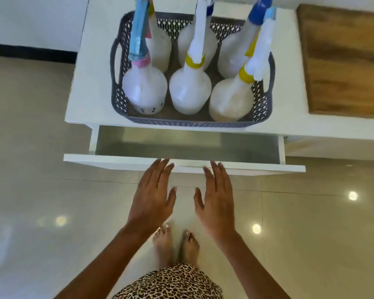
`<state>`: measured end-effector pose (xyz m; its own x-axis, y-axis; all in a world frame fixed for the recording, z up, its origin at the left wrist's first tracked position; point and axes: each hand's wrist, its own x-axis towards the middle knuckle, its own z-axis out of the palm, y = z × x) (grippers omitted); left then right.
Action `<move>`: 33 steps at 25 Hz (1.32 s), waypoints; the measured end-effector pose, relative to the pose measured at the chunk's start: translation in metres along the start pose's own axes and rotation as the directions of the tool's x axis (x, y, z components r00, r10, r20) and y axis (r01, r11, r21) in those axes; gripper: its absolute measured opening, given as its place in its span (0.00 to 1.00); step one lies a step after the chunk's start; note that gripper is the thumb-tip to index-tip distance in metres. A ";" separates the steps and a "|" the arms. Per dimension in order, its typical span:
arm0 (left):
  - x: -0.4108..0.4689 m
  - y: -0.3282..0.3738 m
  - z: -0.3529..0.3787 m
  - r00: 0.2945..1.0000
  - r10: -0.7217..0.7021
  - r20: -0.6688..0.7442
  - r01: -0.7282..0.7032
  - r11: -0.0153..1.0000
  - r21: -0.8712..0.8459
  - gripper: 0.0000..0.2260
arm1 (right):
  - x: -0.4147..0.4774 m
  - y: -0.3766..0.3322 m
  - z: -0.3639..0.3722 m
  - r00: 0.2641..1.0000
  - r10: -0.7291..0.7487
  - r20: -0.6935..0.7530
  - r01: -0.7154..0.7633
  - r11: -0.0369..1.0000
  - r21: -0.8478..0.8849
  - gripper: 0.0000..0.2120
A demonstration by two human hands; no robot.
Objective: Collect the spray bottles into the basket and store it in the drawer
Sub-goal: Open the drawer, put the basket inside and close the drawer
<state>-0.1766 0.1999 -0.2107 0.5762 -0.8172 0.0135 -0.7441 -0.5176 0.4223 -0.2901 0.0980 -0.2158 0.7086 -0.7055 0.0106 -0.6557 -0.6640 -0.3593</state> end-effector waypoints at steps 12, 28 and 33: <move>0.010 -0.005 -0.007 0.892 -0.141 0.430 0.052 0.976 0.211 0.36 | 0.017 0.028 0.006 0.948 -0.033 0.318 0.113 0.965 -0.236 0.30; -0.138 0.022 -0.029 0.645 -0.190 0.740 0.080 0.980 0.182 0.41 | -0.151 0.014 -0.012 0.879 0.023 0.475 0.098 0.969 -0.228 0.33; -0.181 0.030 -0.030 0.621 -0.185 0.762 0.097 0.982 0.159 0.37 | -0.194 0.008 -0.022 0.817 0.100 0.568 0.044 0.971 -0.235 0.37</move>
<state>-0.2937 0.3399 -0.1736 0.2374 -0.6046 -0.7603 -0.7290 -0.6282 0.2719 -0.4390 0.2241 -0.2006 0.6611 -0.5026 -0.5571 -0.6670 -0.7338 -0.1294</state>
